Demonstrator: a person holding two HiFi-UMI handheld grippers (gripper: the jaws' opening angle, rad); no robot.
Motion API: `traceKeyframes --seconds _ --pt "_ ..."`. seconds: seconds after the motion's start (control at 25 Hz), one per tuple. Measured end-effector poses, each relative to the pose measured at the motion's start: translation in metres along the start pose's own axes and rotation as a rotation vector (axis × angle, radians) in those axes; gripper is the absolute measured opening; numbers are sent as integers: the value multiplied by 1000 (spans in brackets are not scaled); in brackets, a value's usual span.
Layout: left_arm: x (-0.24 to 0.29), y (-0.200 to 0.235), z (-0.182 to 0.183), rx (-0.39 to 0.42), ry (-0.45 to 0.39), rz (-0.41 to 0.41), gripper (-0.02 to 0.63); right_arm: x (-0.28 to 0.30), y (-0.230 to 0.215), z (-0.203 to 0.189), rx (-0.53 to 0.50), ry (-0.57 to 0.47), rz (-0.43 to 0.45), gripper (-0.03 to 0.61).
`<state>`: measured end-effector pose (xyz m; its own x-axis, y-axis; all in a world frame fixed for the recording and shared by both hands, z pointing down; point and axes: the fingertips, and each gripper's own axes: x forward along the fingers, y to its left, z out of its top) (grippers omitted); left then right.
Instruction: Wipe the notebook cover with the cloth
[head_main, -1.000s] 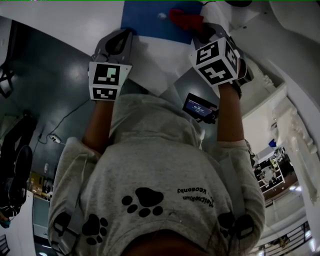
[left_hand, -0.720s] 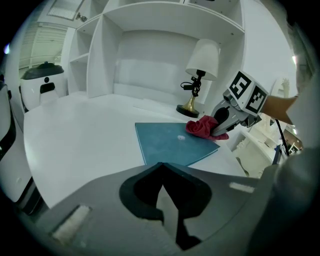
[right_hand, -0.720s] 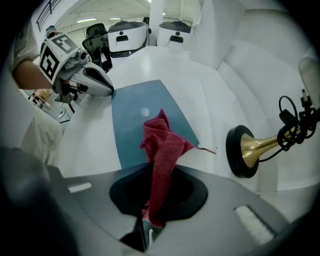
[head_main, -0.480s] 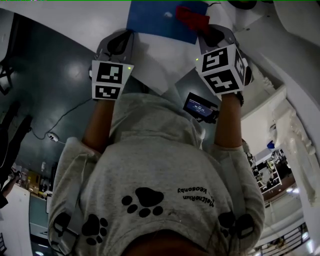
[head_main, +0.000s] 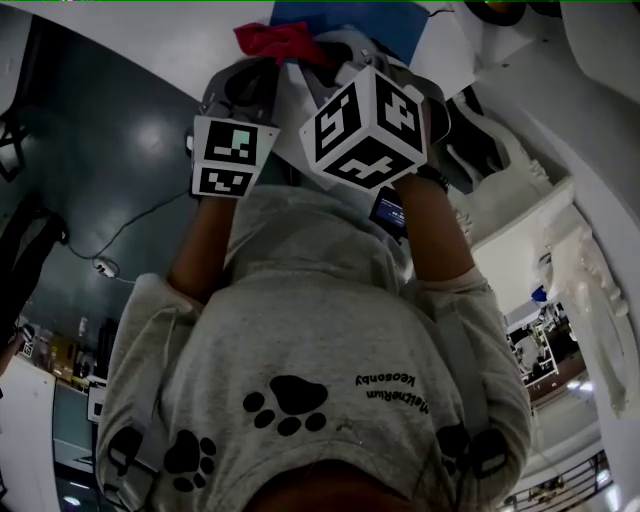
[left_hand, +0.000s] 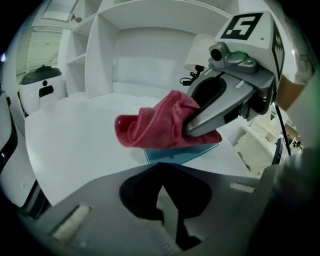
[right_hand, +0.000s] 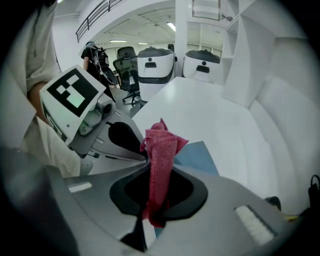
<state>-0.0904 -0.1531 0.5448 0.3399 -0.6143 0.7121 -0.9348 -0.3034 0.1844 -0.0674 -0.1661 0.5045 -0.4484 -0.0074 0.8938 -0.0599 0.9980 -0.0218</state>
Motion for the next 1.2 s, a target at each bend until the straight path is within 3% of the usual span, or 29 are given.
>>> traceKeyframes --seconds 0.16,0.4,1.2 --pt "-1 1 0 -1 2 0 -2 26 11 0 -18 40 70 43" --pt "-2 2 0 5 0 3 -2 30 14 -7 -51 70 54 43" --pt "-7 6 3 13 1 13 -2 -36 -13 -134 172 197 -52 43"
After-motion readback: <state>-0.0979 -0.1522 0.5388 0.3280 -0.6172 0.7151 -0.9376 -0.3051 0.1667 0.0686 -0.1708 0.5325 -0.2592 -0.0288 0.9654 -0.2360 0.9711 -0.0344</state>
